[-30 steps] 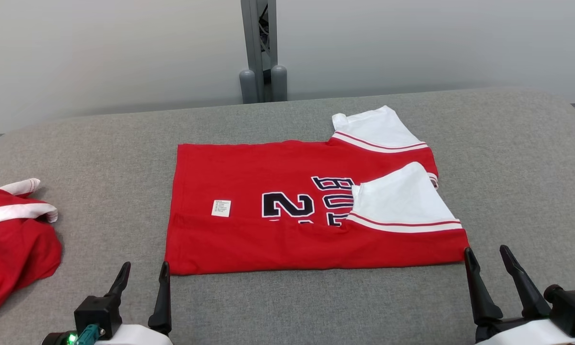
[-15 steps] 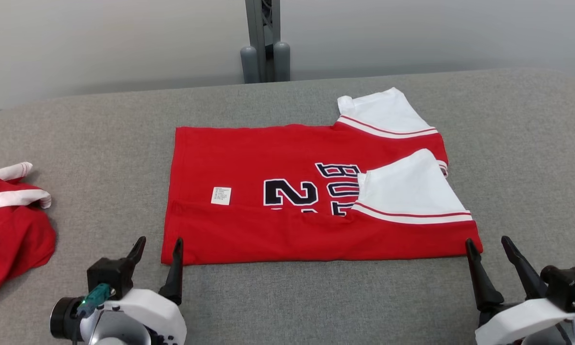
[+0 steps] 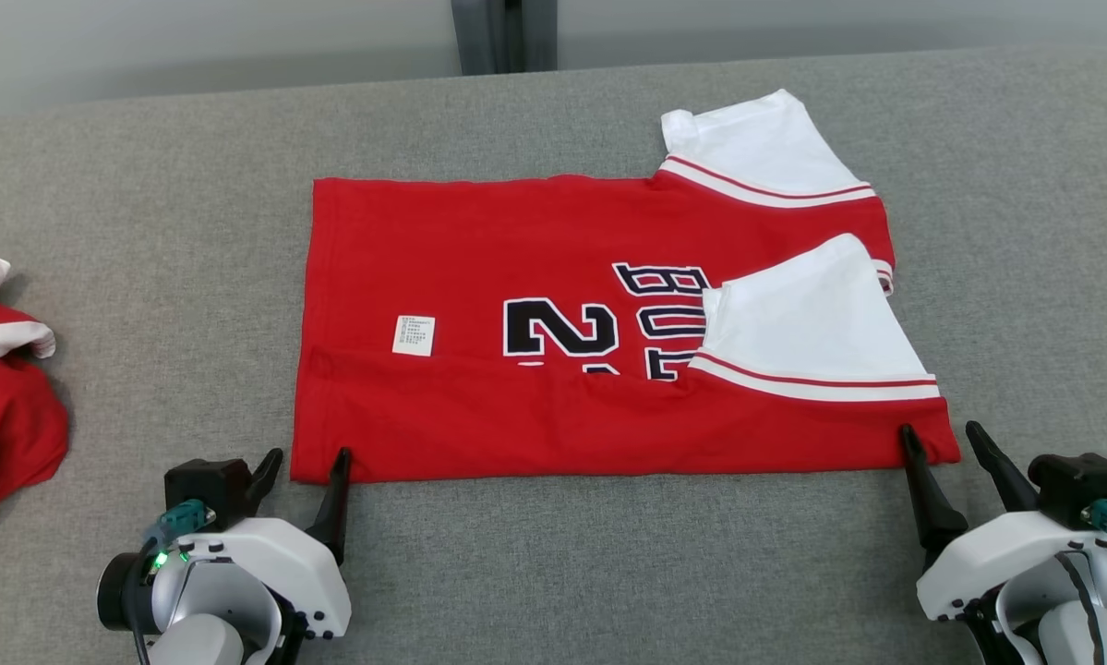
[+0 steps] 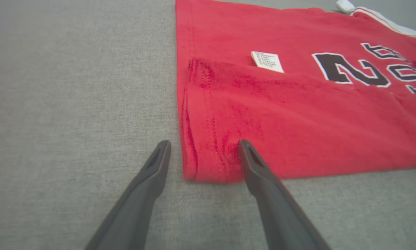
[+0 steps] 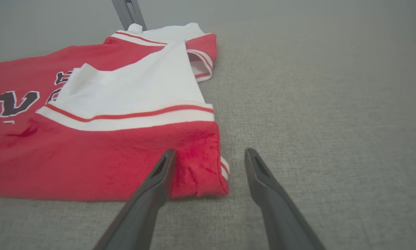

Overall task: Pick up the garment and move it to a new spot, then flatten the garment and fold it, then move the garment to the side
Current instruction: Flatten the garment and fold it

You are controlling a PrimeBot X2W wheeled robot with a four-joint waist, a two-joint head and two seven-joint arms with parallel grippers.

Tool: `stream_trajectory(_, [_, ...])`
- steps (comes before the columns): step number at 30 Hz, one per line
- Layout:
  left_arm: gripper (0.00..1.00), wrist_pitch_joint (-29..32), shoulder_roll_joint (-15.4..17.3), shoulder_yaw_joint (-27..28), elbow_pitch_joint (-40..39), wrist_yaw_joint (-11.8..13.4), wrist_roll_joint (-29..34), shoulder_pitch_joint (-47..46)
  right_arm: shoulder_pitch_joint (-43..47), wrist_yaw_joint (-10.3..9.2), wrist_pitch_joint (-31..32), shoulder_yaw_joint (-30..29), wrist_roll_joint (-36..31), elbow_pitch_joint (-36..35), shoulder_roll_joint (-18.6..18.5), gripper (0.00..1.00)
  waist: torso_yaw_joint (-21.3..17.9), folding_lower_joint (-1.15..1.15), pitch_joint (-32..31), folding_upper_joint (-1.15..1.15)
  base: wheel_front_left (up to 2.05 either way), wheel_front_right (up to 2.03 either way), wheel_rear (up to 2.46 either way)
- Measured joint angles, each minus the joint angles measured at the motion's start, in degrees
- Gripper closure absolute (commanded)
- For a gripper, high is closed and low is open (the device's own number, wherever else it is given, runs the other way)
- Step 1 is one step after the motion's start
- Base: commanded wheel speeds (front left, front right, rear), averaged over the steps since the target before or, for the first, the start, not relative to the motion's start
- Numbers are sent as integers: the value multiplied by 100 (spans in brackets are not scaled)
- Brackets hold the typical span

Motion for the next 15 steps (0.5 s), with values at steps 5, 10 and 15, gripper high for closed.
stream_trajectory(5, [0,199,-22,23,54,-115,-205,-82,-293,0,-48,172,171,463,-84,0,21,0,116,0,0,0,0])
stream_trajectory(10, [100,313,-9,3,53,-254,-294,-159,-521,0,-4,480,556,683,-202,100,37,0,173,0,0,0,0])
stream_trajectory(15, [100,370,15,-31,32,-299,-332,-174,-608,9,-7,705,900,755,-287,100,39,0,173,0,0,0,0])
